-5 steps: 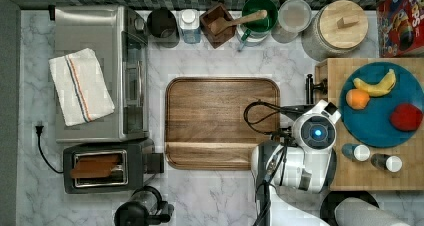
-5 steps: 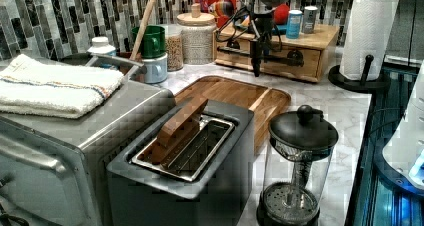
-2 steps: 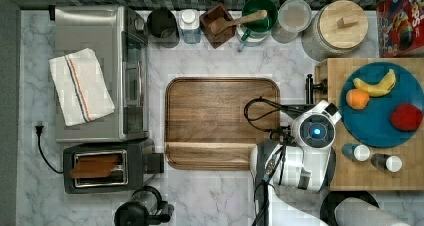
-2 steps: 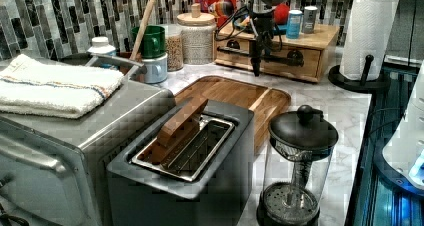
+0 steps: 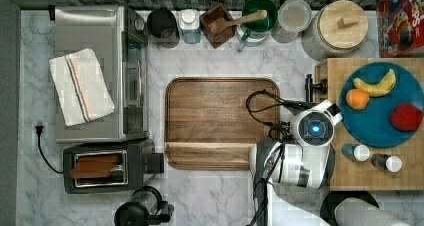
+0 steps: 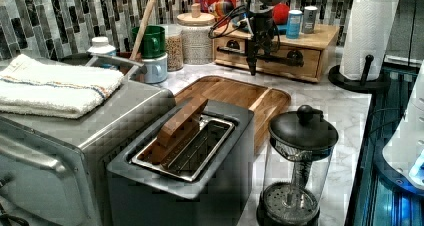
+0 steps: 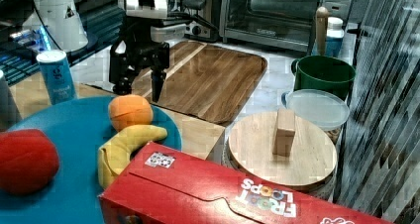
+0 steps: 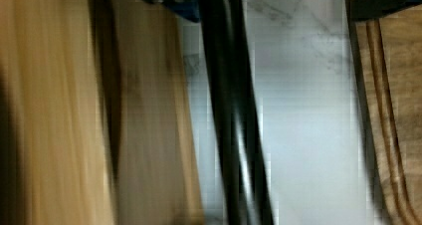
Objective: Open the drawer.
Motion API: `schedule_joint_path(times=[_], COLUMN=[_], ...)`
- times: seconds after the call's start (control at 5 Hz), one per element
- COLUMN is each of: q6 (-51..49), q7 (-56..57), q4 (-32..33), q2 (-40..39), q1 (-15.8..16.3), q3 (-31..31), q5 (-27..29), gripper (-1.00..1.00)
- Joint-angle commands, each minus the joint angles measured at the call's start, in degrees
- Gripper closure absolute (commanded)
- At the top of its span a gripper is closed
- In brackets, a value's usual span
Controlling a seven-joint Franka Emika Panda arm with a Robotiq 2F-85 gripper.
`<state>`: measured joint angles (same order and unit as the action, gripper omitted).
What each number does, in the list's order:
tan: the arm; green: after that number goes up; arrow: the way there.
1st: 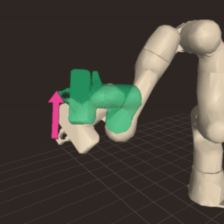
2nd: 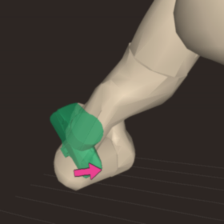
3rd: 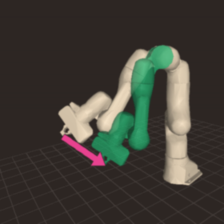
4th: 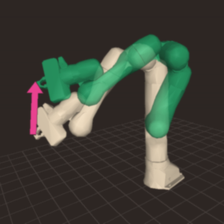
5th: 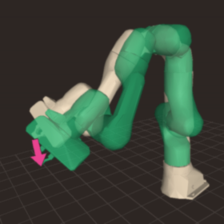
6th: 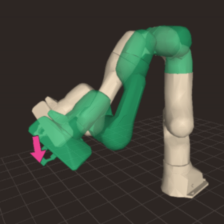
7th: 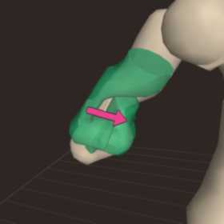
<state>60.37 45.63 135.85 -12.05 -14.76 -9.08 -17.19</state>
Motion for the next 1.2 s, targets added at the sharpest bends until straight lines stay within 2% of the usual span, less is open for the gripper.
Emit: schedule_joint_path(times=[0.2, 0.4, 0.8, 1.0, 1.2], q6=[3.03, 3.67, 0.56, 0.78, 0.36], q7=[-13.25, -14.79, -17.43, -18.82, -21.78], q4=[-0.66, 0.78, 2.06, 2.53, 2.53], q2=[-0.86, 0.21, 3.43, 3.60, 4.07], q1=[14.46, 15.23, 13.79, 13.32, 13.98], q3=[10.39, 12.75, 18.59, 19.74, 21.40], q5=[-2.57, -2.97, 0.79, 0.94, 2.32], gripper=[-1.00, -1.00, -1.00, -1.00, -1.00])
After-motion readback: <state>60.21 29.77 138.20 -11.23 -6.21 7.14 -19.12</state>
